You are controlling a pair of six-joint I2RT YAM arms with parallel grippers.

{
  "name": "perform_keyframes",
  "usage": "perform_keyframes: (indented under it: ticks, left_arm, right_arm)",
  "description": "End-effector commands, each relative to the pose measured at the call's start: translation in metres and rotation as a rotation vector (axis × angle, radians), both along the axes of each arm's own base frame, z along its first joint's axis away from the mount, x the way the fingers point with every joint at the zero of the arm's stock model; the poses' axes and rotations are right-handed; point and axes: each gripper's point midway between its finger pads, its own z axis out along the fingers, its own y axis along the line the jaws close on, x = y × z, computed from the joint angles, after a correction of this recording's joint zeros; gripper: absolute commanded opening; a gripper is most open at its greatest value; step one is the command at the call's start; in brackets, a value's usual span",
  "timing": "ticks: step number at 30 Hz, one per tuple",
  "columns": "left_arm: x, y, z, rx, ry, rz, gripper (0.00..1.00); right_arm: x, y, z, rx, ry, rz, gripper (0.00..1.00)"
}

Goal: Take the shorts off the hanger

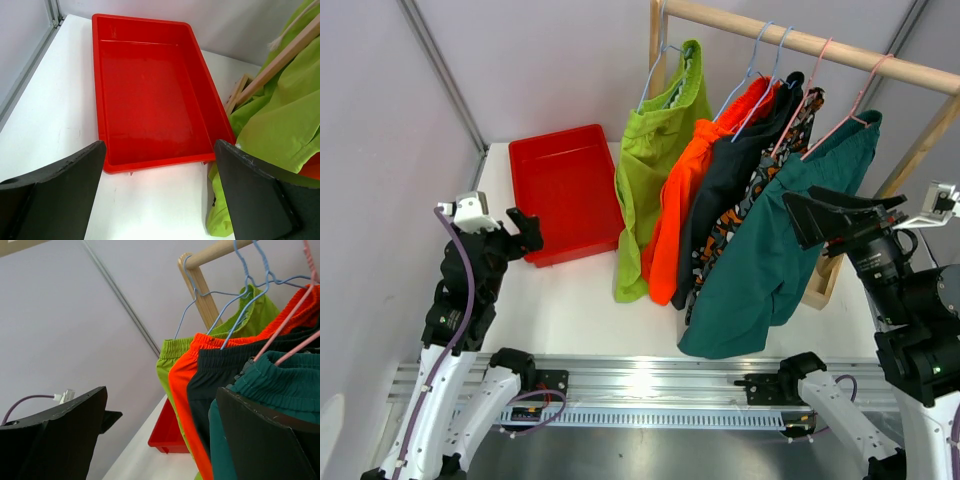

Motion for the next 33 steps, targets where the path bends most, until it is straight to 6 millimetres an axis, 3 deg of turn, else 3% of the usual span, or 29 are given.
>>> perform_keyframes:
  ticks: [1, 5, 10, 11, 12, 13, 15, 16, 18, 19, 20, 21, 22, 24, 25, 26, 28, 29, 30, 31, 32, 33]
  left_arm:
    - [0.003, -0.001, 0.009, 0.01, -0.034, -0.011, 0.96]
    - [0.003, -0.004, 0.011, 0.008, -0.044, -0.028, 0.96]
    - [0.004, -0.016, 0.023, -0.011, -0.085, -0.096, 0.96]
    - [0.003, -0.021, 0.028, -0.019, -0.097, -0.121, 0.95]
    - [0.003, -0.027, 0.033, -0.026, -0.105, -0.15, 0.95]
    - [-0.001, -0.036, 0.054, -0.041, -0.151, -0.203, 0.95]
    - [-0.005, -0.054, 0.073, -0.047, -0.188, -0.285, 0.95]
    - [-0.007, -0.06, 0.105, -0.04, -0.233, -0.312, 0.95]
    - [-0.009, -0.084, 0.119, -0.028, -0.225, -0.39, 0.95]
    - [-0.007, -0.091, 0.146, -0.004, -0.246, -0.402, 0.95]
    - [-0.003, -0.093, 0.152, 0.011, -0.239, -0.379, 0.95]
    - [-0.006, -0.111, 0.156, 0.019, -0.236, -0.431, 0.95]
    - [-0.005, -0.118, 0.18, 0.023, -0.27, -0.439, 0.95]
    - [-0.007, -0.144, 0.186, 0.035, -0.261, -0.496, 0.96]
    - [-0.002, -0.156, 0.203, 0.051, -0.272, -0.514, 0.97]
    - [-0.005, -0.173, 0.203, 0.069, -0.259, -0.552, 0.97]
    - [-0.006, -0.185, 0.22, 0.111, -0.273, -0.563, 0.97]
    - [-0.004, -0.203, 0.211, 0.142, -0.245, -0.575, 0.97]
    - [-0.005, -0.209, 0.212, 0.153, -0.246, -0.586, 0.97]
    - [-0.006, -0.214, 0.204, 0.163, -0.235, -0.602, 0.97]
    - [-0.011, -0.215, 0.205, 0.146, -0.244, -0.617, 0.97]
    - [-0.011, -0.216, 0.199, 0.141, -0.246, -0.62, 0.98]
  right_arm:
    - [-0.011, -0.019, 0.017, 0.079, -0.002, -0.075, 0.99]
    - [-0.024, -0.027, 0.025, 0.054, -0.09, -0.1, 0.99]
    - [-0.03, -0.016, 0.015, -0.102, -0.165, -0.064, 0.99]
    - [-0.049, -0.02, 0.026, -0.086, -0.256, -0.062, 0.99]
    - [-0.044, -0.016, 0.011, -0.105, -0.268, -0.049, 0.99]
    - [-0.05, -0.017, 0.015, -0.081, -0.303, -0.048, 0.99]
    - [-0.051, -0.023, 0.017, -0.046, -0.311, -0.069, 0.99]
    - [-0.049, -0.027, 0.016, -0.039, -0.287, -0.087, 0.99]
    - [-0.047, -0.034, 0.018, -0.017, -0.288, -0.118, 1.0]
    - [-0.049, -0.039, 0.018, -0.009, -0.303, -0.141, 0.99]
    - [-0.037, -0.06, 0.016, 0.031, -0.241, -0.262, 0.99]
    - [-0.029, -0.07, 0.014, 0.026, -0.182, -0.325, 1.0]
    - [-0.01, -0.083, 0.008, -0.034, -0.037, -0.424, 0.99]
    - [0.013, -0.083, 0.0, -0.15, 0.09, -0.479, 0.99]
    - [0.048, -0.08, -0.038, -0.288, 0.29, -0.534, 0.97]
    - [0.044, -0.085, -0.016, -0.247, 0.295, -0.554, 0.96]
    - [0.061, -0.087, -0.022, -0.269, 0.382, -0.606, 0.95]
    - [0.055, -0.089, -0.012, -0.186, 0.383, -0.611, 0.94]
    - [0.052, -0.09, -0.012, -0.174, 0.373, -0.61, 0.94]
    - [0.052, -0.087, 0.006, -0.127, 0.284, -0.588, 0.96]
    - [0.043, -0.087, -0.009, -0.192, 0.229, -0.564, 0.99]
    - [0.039, -0.085, 0.011, -0.136, 0.119, -0.548, 0.98]
